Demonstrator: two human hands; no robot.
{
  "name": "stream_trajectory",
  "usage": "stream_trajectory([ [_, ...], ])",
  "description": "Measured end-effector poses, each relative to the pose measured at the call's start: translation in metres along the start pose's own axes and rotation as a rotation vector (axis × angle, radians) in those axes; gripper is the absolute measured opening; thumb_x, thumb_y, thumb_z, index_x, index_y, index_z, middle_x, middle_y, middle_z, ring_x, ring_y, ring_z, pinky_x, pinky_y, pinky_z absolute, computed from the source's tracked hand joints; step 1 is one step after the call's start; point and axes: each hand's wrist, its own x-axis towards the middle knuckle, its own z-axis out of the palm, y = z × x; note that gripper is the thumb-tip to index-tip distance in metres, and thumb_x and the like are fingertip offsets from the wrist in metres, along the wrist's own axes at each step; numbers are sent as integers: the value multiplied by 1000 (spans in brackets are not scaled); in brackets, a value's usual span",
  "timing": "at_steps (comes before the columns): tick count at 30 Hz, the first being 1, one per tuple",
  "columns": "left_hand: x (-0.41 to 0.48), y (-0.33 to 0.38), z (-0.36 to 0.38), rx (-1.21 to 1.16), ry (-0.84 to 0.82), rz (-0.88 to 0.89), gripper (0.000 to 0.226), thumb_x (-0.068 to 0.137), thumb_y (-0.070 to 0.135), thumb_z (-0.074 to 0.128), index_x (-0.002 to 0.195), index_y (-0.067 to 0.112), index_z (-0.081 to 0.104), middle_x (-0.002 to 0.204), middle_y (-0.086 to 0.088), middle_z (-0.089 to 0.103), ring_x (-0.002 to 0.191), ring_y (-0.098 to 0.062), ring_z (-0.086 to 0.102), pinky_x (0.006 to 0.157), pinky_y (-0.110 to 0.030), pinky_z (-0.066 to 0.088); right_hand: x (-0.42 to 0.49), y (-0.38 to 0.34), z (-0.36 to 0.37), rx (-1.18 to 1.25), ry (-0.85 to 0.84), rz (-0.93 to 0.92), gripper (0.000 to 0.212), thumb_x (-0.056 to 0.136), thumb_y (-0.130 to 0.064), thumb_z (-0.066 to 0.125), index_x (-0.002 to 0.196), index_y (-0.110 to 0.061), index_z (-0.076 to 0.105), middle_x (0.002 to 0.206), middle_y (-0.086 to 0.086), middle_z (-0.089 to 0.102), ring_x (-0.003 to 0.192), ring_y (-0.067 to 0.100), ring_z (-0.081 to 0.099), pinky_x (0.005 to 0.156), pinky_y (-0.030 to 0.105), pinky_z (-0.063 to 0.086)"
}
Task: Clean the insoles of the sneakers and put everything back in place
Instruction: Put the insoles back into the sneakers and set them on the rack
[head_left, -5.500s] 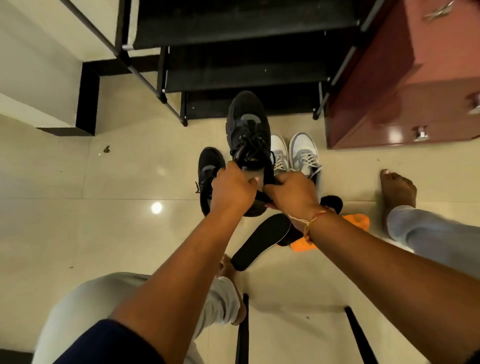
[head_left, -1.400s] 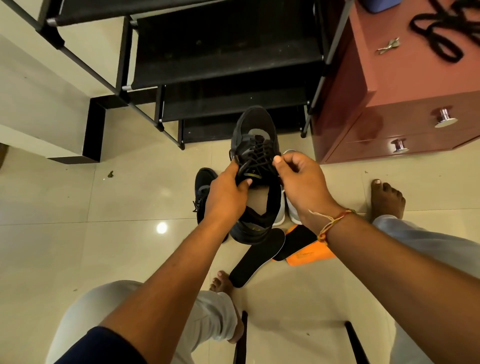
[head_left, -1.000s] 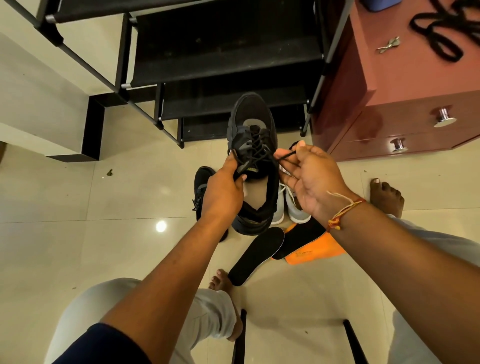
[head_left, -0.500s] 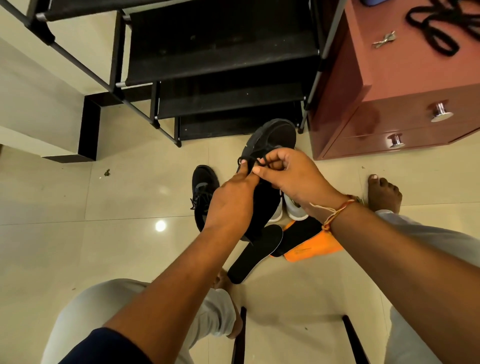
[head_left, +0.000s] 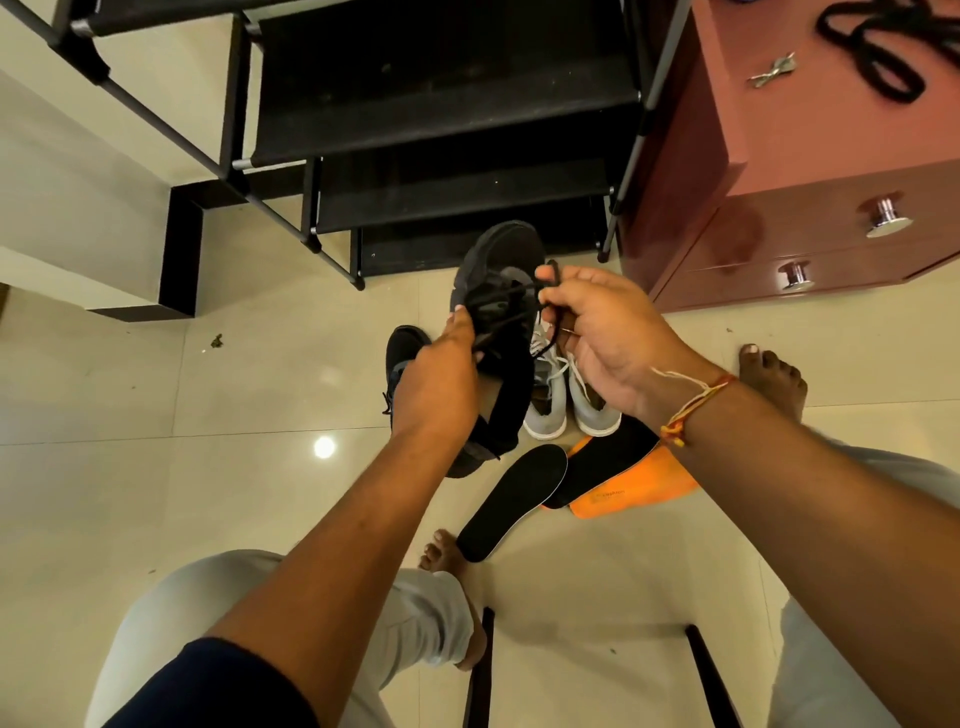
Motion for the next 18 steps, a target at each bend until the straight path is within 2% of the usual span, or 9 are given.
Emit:
stream_trajectory([
  [2, 6, -8, -1, -66, 8, -90, 49, 107, 22, 43, 153, 26, 29, 93, -1, 56, 81, -21, 59, 75, -37, 51, -1, -7, -1, 11, 8, -23, 21, 95, -8, 56, 106, -19, 71, 93, -1, 64, 85, 13, 55, 73, 26, 44],
  [4, 9, -15, -2, -87, 26, -170, 46, 106, 21, 44, 151, 24, 35, 94, -2, 60, 73, -16, 52, 70, -34, 46, -2, -12, -3, 26, -18, -45, 21, 99, -12, 54, 109, -19, 71, 96, -1, 62, 87, 13, 54, 74, 25, 46],
  [7, 12, -22, -2, -120, 74, -244, 41, 105, 21, 46, 146, 20, 42, 108, -8, 69, 82, -22, 60, 73, -36, 50, -7, -16, -3, 16, -85, -67, 25, 105, -21, 48, 112, -13, 71, 92, 0, 59, 90, 14, 58, 86, 28, 54],
  [9, 13, -21, -1, -165, 82, -259, 39, 106, 22, 46, 145, 20, 43, 110, -8, 69, 87, -25, 63, 75, -37, 51, -11, -14, 0, -83, -160, -89, 28, 105, -21, 47, 108, -7, 70, 95, -4, 63, 96, 14, 62, 91, 30, 56],
  [11, 13, -16, -2, -201, 86, -245, 39, 105, 22, 45, 145, 21, 43, 105, -7, 67, 82, -21, 59, 72, -34, 49, -17, -8, 5, -264, -244, -103, 25, 103, -17, 51, 95, -8, 73, 109, -7, 69, 104, 12, 66, 91, 29, 57],
  [13, 11, -11, -1, -214, 94, -219, 41, 105, 20, 44, 145, 22, 43, 97, -4, 65, 78, -20, 57, 68, -34, 48, -20, -2, 7, -555, -292, -165, 17, 99, -14, 58, 100, -17, 75, 116, -5, 70, 105, 9, 68, 92, 25, 56],
  [15, 9, -7, 1, -233, 111, -196, 41, 105, 19, 43, 146, 23, 44, 96, -4, 66, 77, -19, 59, 66, -33, 48, -22, 5, 7, -884, -278, -299, 21, 95, -16, 65, 112, -24, 75, 114, -6, 72, 104, 8, 66, 96, 22, 51],
  [18, 7, -3, 1, -262, 149, -169, 42, 106, 20, 42, 147, 26, 43, 93, -1, 67, 76, -17, 63, 66, -32, 51, -26, 10, 9, -1264, -281, -468, 25, 94, -15, 63, 107, -31, 77, 105, -2, 74, 101, 18, 65, 90, 27, 52],
])
